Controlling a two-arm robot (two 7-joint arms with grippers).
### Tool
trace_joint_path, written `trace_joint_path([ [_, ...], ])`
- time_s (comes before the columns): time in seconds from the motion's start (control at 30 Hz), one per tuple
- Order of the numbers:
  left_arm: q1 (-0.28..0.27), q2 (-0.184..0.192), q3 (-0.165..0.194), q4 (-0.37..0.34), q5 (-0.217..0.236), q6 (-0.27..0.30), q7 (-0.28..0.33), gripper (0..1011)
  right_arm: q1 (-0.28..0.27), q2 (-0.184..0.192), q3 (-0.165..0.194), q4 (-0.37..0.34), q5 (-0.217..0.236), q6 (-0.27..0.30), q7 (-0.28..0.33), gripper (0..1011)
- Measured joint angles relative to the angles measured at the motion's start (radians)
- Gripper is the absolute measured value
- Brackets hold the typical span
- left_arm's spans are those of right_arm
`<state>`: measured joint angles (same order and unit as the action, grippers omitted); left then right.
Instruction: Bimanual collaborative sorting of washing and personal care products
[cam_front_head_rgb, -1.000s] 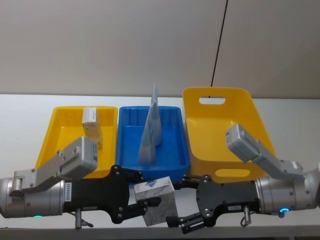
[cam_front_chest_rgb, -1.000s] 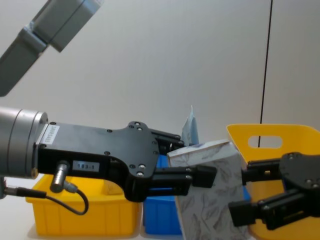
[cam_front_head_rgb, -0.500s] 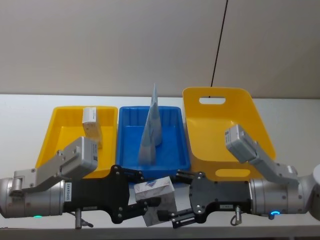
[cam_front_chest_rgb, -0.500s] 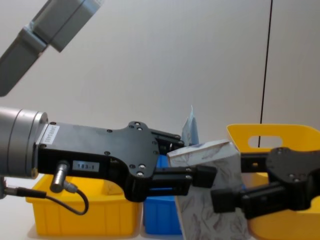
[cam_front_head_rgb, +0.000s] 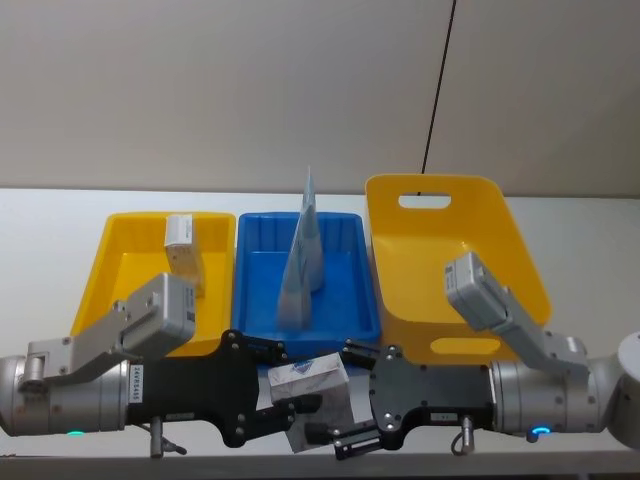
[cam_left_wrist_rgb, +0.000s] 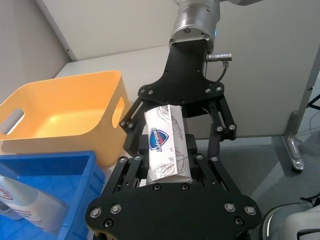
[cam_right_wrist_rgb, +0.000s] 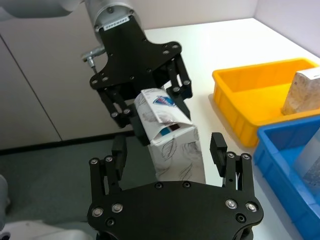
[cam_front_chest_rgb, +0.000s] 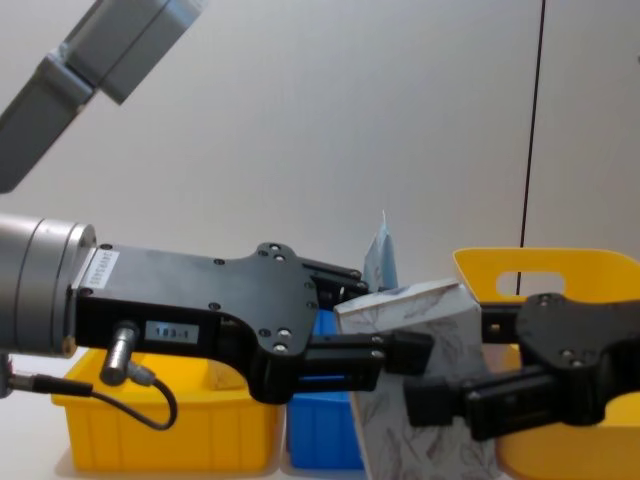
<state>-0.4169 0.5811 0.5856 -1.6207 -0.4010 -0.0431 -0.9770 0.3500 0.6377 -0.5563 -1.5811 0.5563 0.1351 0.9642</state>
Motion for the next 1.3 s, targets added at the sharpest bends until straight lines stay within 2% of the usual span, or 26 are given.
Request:
trace_joint_path([
  [0.33, 0.0, 0.0, 0.0, 0.0, 0.0, 0.0, 0.0, 365, 0.013, 0.02, -0.023, 0.009, -0.018, -0.015, 0.025, 1002],
  [0.77, 0.0, 0.0, 0.0, 0.0, 0.0, 0.0, 0.0, 365, 0.022, 0.014, -0.036, 0.017, -0.021, -0.024, 0.013, 992],
  [1.03, 0.0, 0.0, 0.0, 0.0, 0.0, 0.0, 0.0, 365, 0.024, 0.011, -0.04, 0.019, -0.022, -0.026, 0.006, 804],
  [1.3, 0.0, 0.0, 0.0, 0.0, 0.0, 0.0, -0.001, 365, 0.025, 0.01, -0.041, 0.02, -0.022, -0.027, 0.001, 553],
])
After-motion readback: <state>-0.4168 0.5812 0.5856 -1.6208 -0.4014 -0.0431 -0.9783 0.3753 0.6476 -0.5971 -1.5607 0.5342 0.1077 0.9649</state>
